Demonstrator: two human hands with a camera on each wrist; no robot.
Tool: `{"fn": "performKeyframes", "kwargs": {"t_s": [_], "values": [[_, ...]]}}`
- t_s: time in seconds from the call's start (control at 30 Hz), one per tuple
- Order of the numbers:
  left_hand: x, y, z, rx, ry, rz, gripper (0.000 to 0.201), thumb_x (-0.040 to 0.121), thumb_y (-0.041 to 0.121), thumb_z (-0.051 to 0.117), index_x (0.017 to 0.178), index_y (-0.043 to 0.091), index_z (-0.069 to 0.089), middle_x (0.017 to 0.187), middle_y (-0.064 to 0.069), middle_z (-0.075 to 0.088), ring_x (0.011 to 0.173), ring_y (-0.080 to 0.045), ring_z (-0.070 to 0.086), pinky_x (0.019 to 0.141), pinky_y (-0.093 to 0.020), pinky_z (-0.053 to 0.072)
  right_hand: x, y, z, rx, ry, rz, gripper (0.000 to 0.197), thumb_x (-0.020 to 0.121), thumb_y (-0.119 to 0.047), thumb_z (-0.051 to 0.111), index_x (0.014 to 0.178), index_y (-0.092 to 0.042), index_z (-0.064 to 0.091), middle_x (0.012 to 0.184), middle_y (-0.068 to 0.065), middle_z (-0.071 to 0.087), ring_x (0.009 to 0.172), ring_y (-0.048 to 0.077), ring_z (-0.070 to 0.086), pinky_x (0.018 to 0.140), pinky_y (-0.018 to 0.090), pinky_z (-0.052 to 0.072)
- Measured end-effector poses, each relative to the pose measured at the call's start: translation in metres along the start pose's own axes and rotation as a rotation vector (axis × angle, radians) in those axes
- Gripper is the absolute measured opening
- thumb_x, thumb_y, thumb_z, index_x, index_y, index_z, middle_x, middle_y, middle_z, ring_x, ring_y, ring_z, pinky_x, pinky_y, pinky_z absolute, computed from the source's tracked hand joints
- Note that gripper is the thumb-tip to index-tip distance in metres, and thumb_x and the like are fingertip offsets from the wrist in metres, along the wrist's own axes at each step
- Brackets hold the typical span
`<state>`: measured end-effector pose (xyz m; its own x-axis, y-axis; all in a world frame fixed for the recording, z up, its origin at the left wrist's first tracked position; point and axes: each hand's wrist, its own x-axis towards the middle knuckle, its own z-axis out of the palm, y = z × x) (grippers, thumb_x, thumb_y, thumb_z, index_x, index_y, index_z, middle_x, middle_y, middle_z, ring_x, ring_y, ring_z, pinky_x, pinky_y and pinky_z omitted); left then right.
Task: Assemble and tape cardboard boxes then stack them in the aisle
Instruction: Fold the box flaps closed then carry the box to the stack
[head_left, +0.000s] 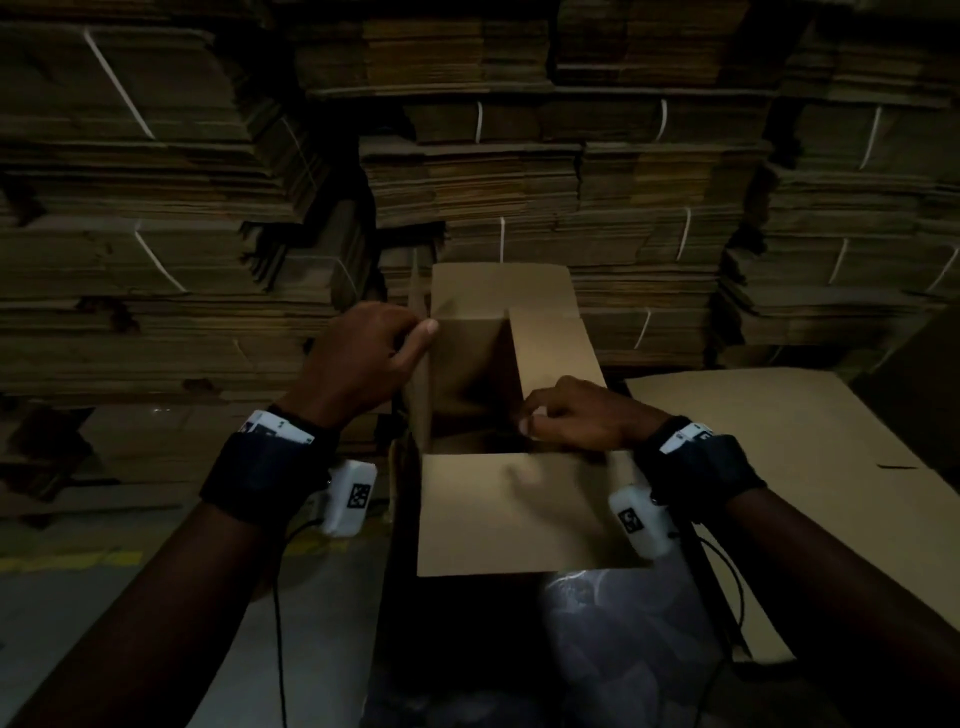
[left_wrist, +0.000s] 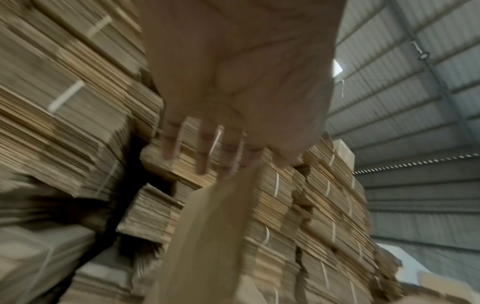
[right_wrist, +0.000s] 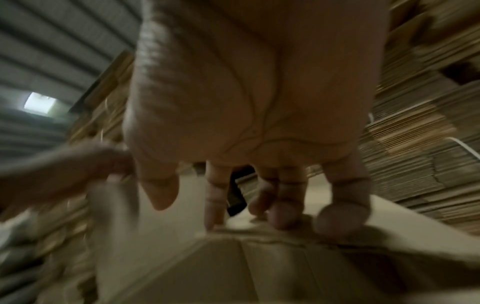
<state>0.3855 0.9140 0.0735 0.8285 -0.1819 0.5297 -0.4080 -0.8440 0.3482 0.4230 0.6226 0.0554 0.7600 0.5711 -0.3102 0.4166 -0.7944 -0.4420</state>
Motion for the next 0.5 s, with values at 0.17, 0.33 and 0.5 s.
{"fn": "performKeyframes", "kwargs": {"t_s": [0.17, 0.33, 0.5], "values": [[-0.017, -0.012, -0.009, 0.179, -0.040, -0.327, 0.043, 0.100, 0.052, 0.049, 0.090, 0.018, 0.072, 0.083, -0.006, 0.070, 0.077, -0.025, 0.064, 0.061, -0.030, 0.036, -0.019, 0.012, -0.015, 0.050, 0.373, -0.109, 0.013, 0.090, -0.048, 0.066, 0.093, -0.036, 0.064, 0.103, -0.007, 0.055, 0.093, 0.009, 0.055, 0.076, 0.030, 0.049], [-0.032, -0.022, 0.003, 0.244, -0.409, -0.550, 0.070, 0.092, 0.074, 0.040, 0.124, 0.017, 0.064, 0.122, -0.014, 0.066, 0.109, -0.031, 0.061, 0.082, -0.036, 0.045, -0.039, 0.027, -0.037, -0.341, 0.643, -0.083, 0.030, 0.087, -0.007, 0.069, 0.116, -0.017, 0.071, 0.133, 0.009, 0.057, 0.124, 0.029, 0.048, 0.096, 0.046, 0.046], [-0.050, -0.011, 0.026, 0.160, -0.772, -0.667, 0.127, 0.053, 0.106, 0.037, 0.156, 0.034, 0.021, 0.166, -0.018, 0.002, 0.152, -0.042, 0.002, 0.119, -0.061, 0.017, -0.055, 0.028, -0.035, -0.706, 0.318, 0.405, 0.036, 0.095, -0.050, 0.055, 0.122, -0.028, 0.064, 0.147, 0.002, 0.050, 0.151, 0.035, 0.014, 0.112, 0.072, 0.009]]}}
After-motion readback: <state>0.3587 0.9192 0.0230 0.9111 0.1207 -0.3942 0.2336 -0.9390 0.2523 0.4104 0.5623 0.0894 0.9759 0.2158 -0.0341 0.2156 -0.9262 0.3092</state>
